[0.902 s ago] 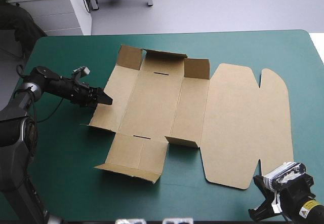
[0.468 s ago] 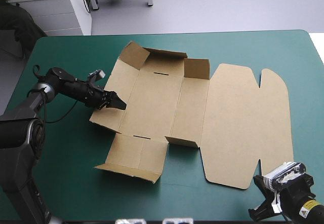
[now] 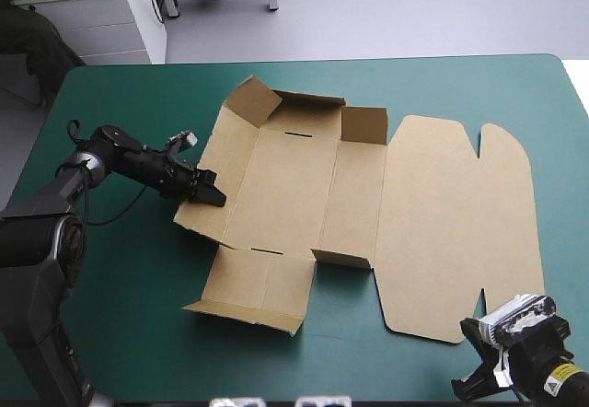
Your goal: Fold the box
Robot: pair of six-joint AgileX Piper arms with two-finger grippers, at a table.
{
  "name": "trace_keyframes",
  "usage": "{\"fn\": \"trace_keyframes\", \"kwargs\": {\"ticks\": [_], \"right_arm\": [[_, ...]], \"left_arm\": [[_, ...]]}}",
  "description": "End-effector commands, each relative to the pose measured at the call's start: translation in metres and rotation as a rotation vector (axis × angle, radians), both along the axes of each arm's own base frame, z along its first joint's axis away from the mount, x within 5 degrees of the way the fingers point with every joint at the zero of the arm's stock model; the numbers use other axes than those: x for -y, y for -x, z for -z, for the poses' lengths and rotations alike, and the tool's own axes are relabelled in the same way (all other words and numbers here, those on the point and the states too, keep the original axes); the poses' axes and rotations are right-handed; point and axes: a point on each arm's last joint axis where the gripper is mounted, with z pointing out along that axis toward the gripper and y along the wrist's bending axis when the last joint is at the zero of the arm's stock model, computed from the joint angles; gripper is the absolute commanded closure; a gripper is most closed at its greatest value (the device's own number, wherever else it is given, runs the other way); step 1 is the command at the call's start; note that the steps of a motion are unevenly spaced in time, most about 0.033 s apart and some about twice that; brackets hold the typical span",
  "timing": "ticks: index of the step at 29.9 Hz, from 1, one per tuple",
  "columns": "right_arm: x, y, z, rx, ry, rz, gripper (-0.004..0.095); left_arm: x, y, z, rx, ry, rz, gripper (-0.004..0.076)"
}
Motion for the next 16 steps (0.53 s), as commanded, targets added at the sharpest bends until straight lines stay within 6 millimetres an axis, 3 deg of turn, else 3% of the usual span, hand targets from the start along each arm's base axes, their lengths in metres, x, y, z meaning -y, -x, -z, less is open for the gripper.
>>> {"fn": "trace_keyframes", "kwargs": {"ticks": [1, 8, 16], "right_arm": [[-0.001, -0.003, -0.011, 0.057, -0.029, 0.007, 0.0927], [-0.001, -0.003, -0.011, 0.057, -0.029, 0.007, 0.0927], [-0.001, -0.003, -0.011, 0.057, -0.029, 0.007, 0.0927]], "left_arm": [[0.006, 0.006, -0.014, 0.01, -0.009, 0.093, 0.0731], [0.007, -0.004, -0.034, 0.048, -0.005, 0.072, 0.0731], [0.033, -0.005, -0.104, 0.289, -0.027, 0.153, 0.0731]]}}
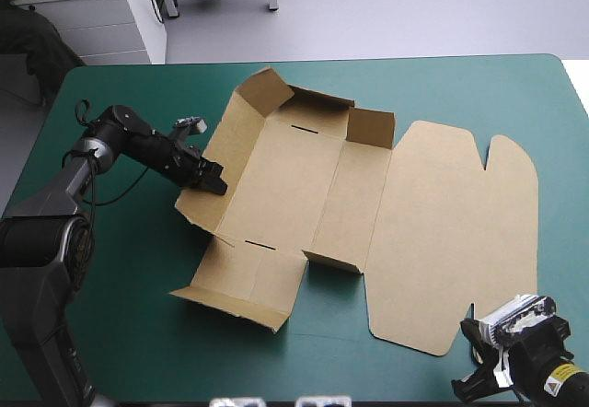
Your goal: Fold the box
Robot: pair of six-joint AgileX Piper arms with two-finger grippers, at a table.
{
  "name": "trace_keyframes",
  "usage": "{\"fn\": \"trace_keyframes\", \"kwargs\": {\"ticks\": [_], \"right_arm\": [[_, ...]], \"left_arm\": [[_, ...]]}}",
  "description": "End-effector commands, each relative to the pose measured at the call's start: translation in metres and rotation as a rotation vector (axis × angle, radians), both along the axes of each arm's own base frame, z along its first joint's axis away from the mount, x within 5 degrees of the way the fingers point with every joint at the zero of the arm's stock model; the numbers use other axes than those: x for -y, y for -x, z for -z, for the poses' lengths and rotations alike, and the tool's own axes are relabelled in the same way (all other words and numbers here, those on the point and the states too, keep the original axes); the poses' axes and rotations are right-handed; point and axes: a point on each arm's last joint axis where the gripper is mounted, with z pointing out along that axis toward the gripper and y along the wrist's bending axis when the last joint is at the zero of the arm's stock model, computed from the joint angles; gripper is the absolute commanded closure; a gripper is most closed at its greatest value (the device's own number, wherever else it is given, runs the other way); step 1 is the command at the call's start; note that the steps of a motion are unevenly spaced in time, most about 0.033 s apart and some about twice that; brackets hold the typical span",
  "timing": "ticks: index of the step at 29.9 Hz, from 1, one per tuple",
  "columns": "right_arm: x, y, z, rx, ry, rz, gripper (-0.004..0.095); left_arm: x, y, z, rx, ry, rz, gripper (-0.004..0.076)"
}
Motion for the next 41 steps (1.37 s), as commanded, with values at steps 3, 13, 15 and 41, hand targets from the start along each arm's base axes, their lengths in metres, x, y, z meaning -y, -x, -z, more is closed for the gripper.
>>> {"fn": "trace_keyframes", "kwargs": {"ticks": [3, 13, 15, 41], "right_arm": [[-0.001, -0.003, -0.011, 0.057, -0.029, 0.007, 0.0927], [-0.001, -0.003, -0.011, 0.057, -0.029, 0.007, 0.0927], [-0.001, -0.003, -0.011, 0.057, -0.029, 0.007, 0.0927], [-0.001, -0.003, -0.011, 0.057, -0.029, 0.007, 0.0927]], "left_arm": [[0.029, 0.012, -0.102, 0.276, 0.066, 0.121, 0.0731], [0.094, 0.043, -0.197, 0.648, -0.22, 0.287, 0.0713], [0.111, 0.052, -0.205, 0.73, -0.272, 0.377, 0.0713], [0.171, 0.088, -0.209, 0.986, -0.753, 0.707, 0.0731]]}}
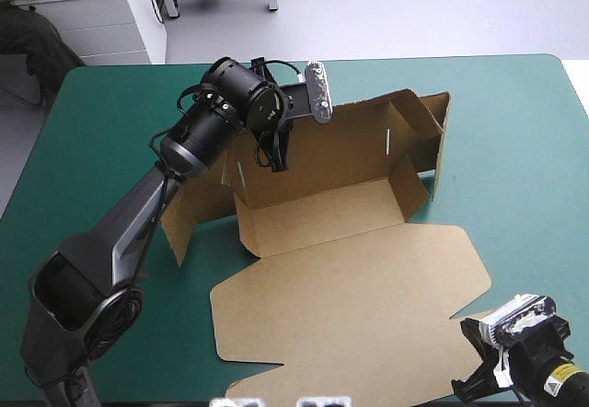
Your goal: Fold the box
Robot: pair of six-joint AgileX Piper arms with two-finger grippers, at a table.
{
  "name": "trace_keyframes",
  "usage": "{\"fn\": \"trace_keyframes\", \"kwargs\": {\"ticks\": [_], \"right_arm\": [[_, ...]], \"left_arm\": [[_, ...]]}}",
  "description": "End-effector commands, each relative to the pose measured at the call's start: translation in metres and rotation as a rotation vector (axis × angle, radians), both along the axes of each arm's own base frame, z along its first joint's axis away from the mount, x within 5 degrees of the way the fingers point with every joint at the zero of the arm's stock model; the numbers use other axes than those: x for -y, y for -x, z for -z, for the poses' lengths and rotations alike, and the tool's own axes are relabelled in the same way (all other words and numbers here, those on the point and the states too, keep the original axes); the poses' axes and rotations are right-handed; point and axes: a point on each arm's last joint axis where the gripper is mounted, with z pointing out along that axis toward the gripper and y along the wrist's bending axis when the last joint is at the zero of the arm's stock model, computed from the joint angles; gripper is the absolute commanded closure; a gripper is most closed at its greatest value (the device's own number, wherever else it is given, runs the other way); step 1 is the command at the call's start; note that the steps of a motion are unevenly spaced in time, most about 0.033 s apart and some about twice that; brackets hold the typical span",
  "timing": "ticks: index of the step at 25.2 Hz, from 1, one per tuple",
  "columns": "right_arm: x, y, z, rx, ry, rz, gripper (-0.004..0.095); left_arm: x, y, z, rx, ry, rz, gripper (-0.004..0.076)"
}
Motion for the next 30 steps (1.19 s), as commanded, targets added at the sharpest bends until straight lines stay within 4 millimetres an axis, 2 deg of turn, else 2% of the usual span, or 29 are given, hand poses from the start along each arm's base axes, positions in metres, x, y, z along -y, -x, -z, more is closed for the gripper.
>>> {"fn": "trace_keyframes", "kwargs": {"ticks": [1, 6, 10, 15, 18, 21, 25, 30], "right_arm": [[-0.001, -0.003, -0.011, 0.06, -0.029, 0.008, 0.0927], [-0.001, -0.004, -0.012, 0.073, -0.034, 0.012, 0.0927], [-0.001, -0.006, -0.015, 0.097, -0.074, 0.042, 0.0927], [-0.001, -0.008, -0.018, 0.11, -0.129, 0.085, 0.0927], [0.0, -0.009, -0.018, 0.116, -0.131, 0.087, 0.0927], [0.0, -0.009, -0.018, 0.116, -0.131, 0.087, 0.0927], [0.0, -0.009, -0.019, 0.118, -0.132, 0.087, 0.0927], [0.0, -0.01, -0.02, 0.129, -0.152, 0.102, 0.0927]], "left_arm": [[-0.013, 0.017, -0.032, 0.065, 0.015, 0.016, 0.0731], [-0.006, 0.02, -0.034, 0.104, 0.006, 0.062, 0.0731], [0.003, 0.02, -0.043, 0.248, -0.033, 0.077, 0.0731], [0.026, 0.041, -0.044, 0.303, -0.077, 0.103, 0.0731], [0.048, 0.057, -0.026, 0.357, -0.214, 0.153, 0.0731], [0.047, 0.055, -0.012, 0.383, -0.235, 0.092, 0.0731], [0.038, 0.056, -0.005, 0.472, -0.232, 0.055, 0.0731], [0.017, 0.076, 0.0, 0.583, -0.14, 0.122, 0.0731]]}}
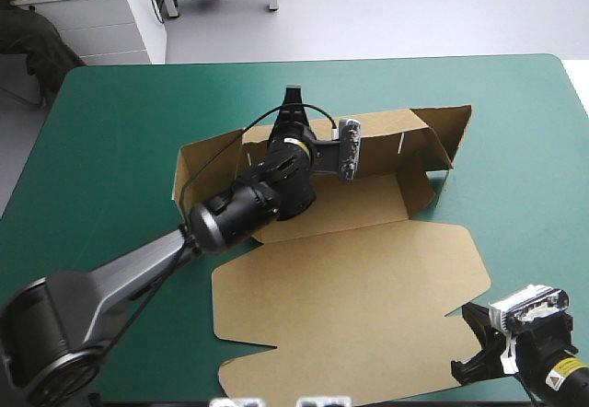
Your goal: Fold the box
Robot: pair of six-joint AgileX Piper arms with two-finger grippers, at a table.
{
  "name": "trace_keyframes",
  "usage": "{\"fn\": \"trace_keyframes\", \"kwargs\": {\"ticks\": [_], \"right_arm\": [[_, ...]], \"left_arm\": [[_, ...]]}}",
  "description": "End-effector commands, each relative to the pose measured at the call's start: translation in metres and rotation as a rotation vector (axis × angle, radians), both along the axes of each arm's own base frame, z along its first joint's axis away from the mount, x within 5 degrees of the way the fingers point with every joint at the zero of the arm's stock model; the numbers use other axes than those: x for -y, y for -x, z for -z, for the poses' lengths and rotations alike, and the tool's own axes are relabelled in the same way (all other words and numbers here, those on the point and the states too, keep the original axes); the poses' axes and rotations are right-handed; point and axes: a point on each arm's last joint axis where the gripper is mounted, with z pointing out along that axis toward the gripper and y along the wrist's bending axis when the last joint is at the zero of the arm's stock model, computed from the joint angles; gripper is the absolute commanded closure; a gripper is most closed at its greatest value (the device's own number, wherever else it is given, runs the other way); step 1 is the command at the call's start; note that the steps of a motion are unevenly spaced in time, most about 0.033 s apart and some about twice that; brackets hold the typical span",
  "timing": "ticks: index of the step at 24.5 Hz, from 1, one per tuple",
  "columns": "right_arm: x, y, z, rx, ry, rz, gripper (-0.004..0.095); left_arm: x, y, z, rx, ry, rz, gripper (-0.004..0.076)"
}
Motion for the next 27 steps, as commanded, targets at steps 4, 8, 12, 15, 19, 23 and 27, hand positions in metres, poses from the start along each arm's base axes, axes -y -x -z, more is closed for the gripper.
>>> {"fn": "trace_keyframes", "kwargs": {"ticks": [4, 8, 12, 15, 19, 23, 27], "right_arm": [[0.0, -0.006, -0.016, 0.101, -0.08, 0.044, 0.0927], [-0.001, -0.007, -0.018, 0.117, -0.111, 0.055, 0.0927], [-0.001, -0.005, -0.026, 0.129, -0.149, 0.06, 0.0927], [-0.001, -0.005, -0.04, 0.177, -0.165, 0.065, 0.0927], [-0.005, -0.027, -0.073, 0.166, -0.167, 0.072, 0.0927], [-0.012, -0.062, -0.101, 0.124, -0.157, 0.074, 0.0927], [-0.024, -0.114, -0.14, 0.091, -0.119, 0.051, 0.0927]], "left_arm": [[-0.032, 0.027, -0.02, 0.193, 0.068, 0.11, 0.0731], [-0.036, 0.028, 0.0, 0.228, 0.011, 0.137, 0.0731], [-0.034, 0.028, 0.005, 0.236, 0.048, 0.139, 0.0731], [-0.041, 0.022, 0.007, 0.216, 0.087, 0.089, 0.0731], [-0.059, 0.006, 0.009, 0.198, 0.113, 0.001, 0.0731], [-0.059, 0.006, 0.009, 0.186, 0.123, -0.007, 0.0731], [-0.059, 0.006, 0.01, 0.179, 0.128, 0.0, 0.0731]]}}
